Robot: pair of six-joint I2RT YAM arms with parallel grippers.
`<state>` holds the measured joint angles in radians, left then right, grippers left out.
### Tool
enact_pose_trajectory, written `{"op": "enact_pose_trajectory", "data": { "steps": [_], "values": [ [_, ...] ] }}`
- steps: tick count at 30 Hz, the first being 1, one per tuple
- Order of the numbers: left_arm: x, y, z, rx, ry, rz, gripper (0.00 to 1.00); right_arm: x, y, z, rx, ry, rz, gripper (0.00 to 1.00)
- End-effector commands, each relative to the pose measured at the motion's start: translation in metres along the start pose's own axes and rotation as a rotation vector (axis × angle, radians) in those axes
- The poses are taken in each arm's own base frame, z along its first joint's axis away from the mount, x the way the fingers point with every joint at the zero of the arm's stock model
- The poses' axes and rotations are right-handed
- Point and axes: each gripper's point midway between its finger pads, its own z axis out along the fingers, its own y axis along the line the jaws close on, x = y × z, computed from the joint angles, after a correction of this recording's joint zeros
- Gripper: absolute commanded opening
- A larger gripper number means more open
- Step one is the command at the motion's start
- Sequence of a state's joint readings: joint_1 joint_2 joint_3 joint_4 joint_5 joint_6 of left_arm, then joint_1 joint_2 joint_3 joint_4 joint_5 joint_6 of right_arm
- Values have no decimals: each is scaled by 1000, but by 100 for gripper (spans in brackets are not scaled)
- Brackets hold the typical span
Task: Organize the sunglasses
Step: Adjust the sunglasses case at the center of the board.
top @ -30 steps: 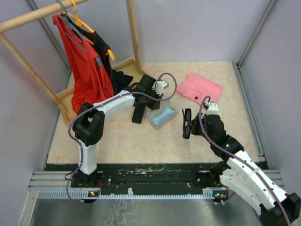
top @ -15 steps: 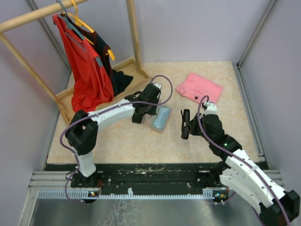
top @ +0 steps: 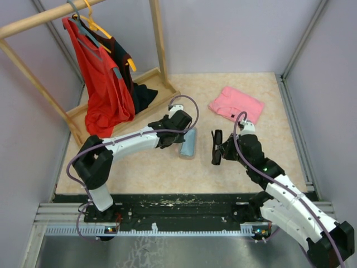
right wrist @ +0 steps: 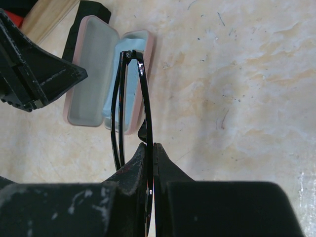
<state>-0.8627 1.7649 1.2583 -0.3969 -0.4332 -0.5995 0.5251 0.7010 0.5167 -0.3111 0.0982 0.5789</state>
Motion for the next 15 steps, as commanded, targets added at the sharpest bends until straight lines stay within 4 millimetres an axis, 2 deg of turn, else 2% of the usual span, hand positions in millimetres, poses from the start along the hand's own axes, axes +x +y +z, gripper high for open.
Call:
{"op": "enact_pose_trajectory", "data": {
  "steps": [1,5,8,15],
  "values": [
    [-9,-7,2,15,-48,-60,28,-15,24,4,-98,-39,60,0],
    [-7,-11,3,38,-41,-59,42,-16,36,10,-151,-30,96,0],
    [-9,-16,1,69,-44,-53,49,-15,41,17,-165,-13,106,0],
    [-17,-18,-11,116,-76,-48,54,-20,55,41,-195,3,131,0]
  ]
}}
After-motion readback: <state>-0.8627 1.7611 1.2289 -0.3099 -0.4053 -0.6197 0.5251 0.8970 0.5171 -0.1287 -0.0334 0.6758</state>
